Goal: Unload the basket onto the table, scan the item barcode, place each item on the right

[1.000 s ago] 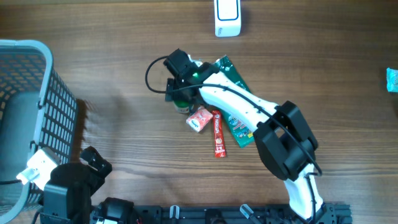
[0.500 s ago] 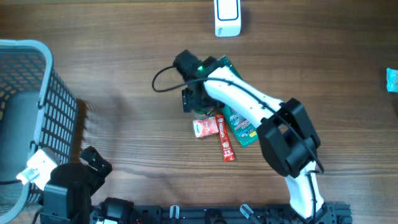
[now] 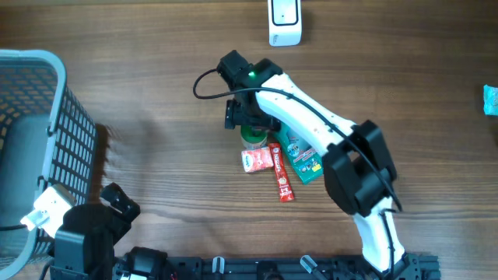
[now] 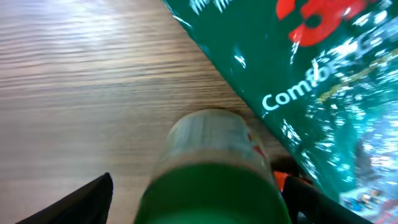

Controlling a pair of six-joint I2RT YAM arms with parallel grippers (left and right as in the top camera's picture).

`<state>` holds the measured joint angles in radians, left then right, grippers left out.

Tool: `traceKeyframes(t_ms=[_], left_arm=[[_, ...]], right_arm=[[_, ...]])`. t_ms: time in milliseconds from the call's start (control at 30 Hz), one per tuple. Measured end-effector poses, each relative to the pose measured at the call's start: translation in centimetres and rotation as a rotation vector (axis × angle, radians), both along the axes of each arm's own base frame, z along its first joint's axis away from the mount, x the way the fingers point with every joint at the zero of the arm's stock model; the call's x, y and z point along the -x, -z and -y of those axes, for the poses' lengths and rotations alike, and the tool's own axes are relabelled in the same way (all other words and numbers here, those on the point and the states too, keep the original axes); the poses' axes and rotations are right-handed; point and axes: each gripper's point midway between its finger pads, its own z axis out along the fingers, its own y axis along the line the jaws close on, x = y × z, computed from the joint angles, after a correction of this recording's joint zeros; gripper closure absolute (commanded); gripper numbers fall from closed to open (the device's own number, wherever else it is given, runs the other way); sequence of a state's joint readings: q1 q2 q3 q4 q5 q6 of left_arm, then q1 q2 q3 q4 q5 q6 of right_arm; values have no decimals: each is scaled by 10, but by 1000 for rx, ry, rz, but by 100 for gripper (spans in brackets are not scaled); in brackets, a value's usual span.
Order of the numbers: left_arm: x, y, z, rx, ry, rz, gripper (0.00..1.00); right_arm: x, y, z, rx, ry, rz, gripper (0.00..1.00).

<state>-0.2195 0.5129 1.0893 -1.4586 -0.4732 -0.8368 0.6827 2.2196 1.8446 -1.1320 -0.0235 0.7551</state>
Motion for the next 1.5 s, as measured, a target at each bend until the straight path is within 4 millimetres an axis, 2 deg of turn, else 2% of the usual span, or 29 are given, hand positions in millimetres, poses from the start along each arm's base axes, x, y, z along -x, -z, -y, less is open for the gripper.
traceKeyframes(t_ms=[100,167,267,367,500,567,667,767,867,900,1033,1100,1267,1333,1400,1467,1500], left_arm=[[0,0,0,0,0,0,0],[0,0,0,0,0,0,0],[0,0,0,0,0,0,0],[0,0,0,0,0,0,0],[0,0,0,0,0,0,0],[0,0,0,0,0,0,0],[0,0,0,0,0,0,0],[0,0,0,0,0,0,0],[0,0,0,0,0,0,0],[0,0,0,0,0,0,0],[0,0,0,0,0,0,0],[0,0,0,0,0,0,0],[0,0,0,0,0,0,0],[0,0,0,0,0,0,0],[0,0,0,0,0,0,0],[0,0,0,0,0,0,0],[0,0,0,0,0,0,0]], right_arm=[[9,27,0,19,31,-79,21],[14,33,1,24,54,-104,22],[15,33,0,18,83,-115,23],[16,33,-1,15,100,-120,30],[19,33,0,15,97,-136,31],[23,33,4,27,78,-155,33],[33,27,21,65,71,-222,35],[22,15,35,21,69,-258,35],[14,-11,50,-88,57,-291,35],[19,-31,59,-152,53,-329,35],[35,-85,82,-281,47,-387,37],[39,-103,84,-345,11,-374,36],[47,-139,75,-456,-98,-290,36],[55,-154,76,-478,-125,-249,36],[74,-165,82,-491,-139,-235,36],[94,-165,88,-493,-135,-258,36],[110,-157,93,-485,-123,-303,36]])
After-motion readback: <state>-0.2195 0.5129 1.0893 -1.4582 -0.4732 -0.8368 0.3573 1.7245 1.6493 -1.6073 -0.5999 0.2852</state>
